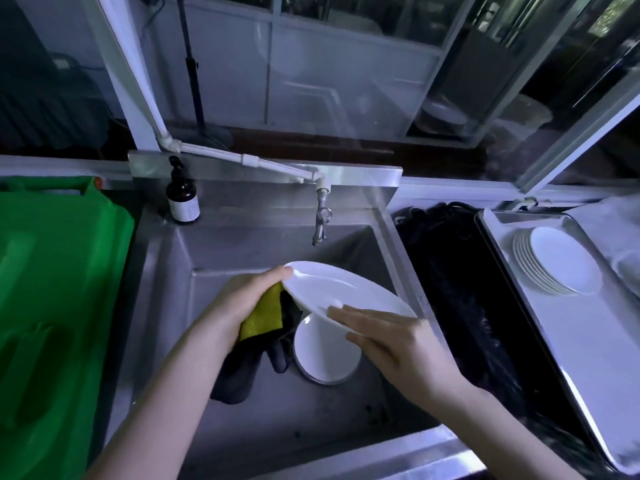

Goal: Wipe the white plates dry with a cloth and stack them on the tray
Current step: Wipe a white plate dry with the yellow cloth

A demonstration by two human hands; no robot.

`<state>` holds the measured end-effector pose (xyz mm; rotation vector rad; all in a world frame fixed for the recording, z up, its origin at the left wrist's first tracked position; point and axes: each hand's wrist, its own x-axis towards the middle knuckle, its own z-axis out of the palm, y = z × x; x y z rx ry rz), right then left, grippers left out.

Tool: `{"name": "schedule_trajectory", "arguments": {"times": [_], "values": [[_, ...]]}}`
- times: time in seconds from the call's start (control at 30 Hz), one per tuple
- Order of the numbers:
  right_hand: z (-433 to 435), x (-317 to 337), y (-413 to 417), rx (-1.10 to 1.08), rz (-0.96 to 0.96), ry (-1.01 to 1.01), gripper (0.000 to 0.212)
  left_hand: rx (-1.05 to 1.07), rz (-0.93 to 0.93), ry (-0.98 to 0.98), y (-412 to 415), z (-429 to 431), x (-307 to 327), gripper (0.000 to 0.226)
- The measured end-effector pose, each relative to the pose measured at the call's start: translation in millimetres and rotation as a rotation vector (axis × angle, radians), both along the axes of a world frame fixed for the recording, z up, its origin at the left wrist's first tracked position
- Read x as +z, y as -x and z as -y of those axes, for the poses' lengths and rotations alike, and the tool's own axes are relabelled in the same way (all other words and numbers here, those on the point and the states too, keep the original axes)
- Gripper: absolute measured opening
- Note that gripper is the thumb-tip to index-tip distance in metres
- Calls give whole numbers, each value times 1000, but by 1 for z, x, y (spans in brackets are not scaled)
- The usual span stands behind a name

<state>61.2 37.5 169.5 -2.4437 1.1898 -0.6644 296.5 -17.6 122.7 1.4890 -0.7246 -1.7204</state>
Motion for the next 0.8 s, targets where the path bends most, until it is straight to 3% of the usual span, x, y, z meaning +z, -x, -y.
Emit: {"name": "schedule_trajectory", "arguments": {"times": [0.13,0.27,0.37,0.5,0.6,0.67,0.8], "values": [[-9,-2,28,103,-64,117,35,42,216,46,22,-10,6,12],[-22,-4,64,79,-172,248,36,202,247,87,65,-29,9,23],[-35,-5,109,-66,-172,197,55,294,226,146,108,-46,13,14],[-61,-7,195,-391,116,-118,82,348,183,190,172,-64,18,11],[-74,-10,248,-654,500,-416,54,411,153,203,221,-77,20,20],[-81,-9,270,-648,768,-625,24,399,154,221,252,-84,22,21],[-91,-7,306,-682,949,-613,16,307,144,281,303,-90,32,21]]}}
